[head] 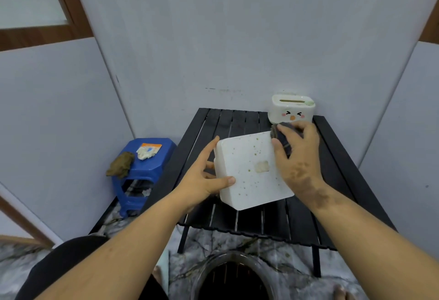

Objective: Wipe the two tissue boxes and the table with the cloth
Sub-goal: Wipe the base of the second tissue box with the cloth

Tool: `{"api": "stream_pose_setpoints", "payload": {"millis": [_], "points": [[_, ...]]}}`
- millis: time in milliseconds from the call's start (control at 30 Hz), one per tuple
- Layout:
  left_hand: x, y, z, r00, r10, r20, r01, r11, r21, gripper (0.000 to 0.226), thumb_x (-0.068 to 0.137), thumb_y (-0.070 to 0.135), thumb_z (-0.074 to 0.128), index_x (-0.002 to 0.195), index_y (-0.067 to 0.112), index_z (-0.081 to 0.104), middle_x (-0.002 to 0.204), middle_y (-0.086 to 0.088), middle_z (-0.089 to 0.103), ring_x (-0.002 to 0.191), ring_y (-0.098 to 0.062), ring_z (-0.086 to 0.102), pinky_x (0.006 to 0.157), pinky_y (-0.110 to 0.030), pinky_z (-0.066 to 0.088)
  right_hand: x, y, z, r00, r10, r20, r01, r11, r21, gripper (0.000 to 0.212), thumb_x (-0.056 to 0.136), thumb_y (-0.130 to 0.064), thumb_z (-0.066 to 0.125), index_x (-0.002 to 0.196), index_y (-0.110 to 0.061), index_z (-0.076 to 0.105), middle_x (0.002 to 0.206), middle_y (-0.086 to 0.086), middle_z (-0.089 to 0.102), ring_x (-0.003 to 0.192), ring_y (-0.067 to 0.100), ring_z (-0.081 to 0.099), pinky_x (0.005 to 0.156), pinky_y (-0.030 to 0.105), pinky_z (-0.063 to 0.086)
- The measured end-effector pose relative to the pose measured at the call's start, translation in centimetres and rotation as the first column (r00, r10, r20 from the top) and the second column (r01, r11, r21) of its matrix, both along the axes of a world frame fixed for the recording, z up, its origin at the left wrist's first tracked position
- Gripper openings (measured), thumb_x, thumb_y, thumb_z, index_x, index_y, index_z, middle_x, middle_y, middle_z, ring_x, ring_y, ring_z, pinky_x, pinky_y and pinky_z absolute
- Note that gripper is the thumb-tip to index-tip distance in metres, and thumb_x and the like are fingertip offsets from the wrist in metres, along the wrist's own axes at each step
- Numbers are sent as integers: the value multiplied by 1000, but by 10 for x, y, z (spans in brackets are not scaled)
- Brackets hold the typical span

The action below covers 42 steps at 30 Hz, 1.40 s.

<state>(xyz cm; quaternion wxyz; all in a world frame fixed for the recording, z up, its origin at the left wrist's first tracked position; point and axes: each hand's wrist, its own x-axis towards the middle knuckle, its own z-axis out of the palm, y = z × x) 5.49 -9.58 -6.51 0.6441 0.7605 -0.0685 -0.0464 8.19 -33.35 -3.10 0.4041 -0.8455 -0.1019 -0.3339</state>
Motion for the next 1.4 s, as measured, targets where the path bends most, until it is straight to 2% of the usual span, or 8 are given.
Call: {"api": "stream_pose_setpoints", "payload": {"millis": [200,400,600,733,900,1167,1267,1400], "points": [[4,-2,-2,999,-34,-22,32,997,-67,97,73,28,87,143,69,34,119,-17,60,110,-38,68,91,-60,59,-14,44,1,883,457,105,-332,766,-550,31,91,-22,58,117,-8,67,120,14,56,96,31,51,89,38,44],[7,-1,0,998,-54,-39,54,998,-14,95,72,43,85,140,77,27,126,-16,59,119,-33,62,92,-55,60,13,6,3,996,83,34,-75,977,-202,29,91,-21,65,118,-10,67,121,8,48,111,27,45,96,44,44],[5,-5,0,996,-88,-11,87,996,-23,92,74,44,83,140,76,28,122,-14,61,117,-30,64,93,-49,60,-8,56,6,915,389,107,-293,824,-485,28,88,-17,63,114,-11,69,116,13,57,95,31,50,85,37,44],[5,-7,-2,995,-94,-33,93,995,-28,90,81,36,81,138,79,26,125,-19,60,119,-31,64,93,-50,61,7,38,9,988,114,102,-83,960,-267,27,91,-17,64,117,-15,69,119,7,55,100,29,46,88,38,43],[4,-7,-4,995,-101,-18,100,994,-44,90,90,25,79,149,67,25,121,-18,61,117,-36,64,85,-40,62,-6,57,5,927,356,119,-253,828,-501,26,89,-18,65,114,-17,71,114,7,59,88,25,44,81,31,39],[6,-6,-7,997,-70,-30,69,997,-17,91,82,38,79,144,74,22,115,-16,64,112,-29,68,86,-43,63,-1,41,5,993,104,51,-81,941,-330,23,91,-17,58,111,-16,70,115,9,57,97,32,47,84,42,45],[8,-4,-6,996,-81,-38,80,996,-37,93,80,39,80,146,71,23,115,-16,66,111,-29,69,83,-42,63,-9,52,6,936,351,31,-287,809,-513,28,90,-25,54,110,-19,72,111,8,60,87,30,48,81,35,41],[8,-3,-5,995,-72,-75,68,996,-55,88,87,34,80,142,74,25,113,-17,67,112,-30,70,84,-47,63,15,6,9,997,81,-19,-83,947,-311,23,93,-23,62,114,-23,71,119,-3,57,108,25,44,93,13,25]]}}
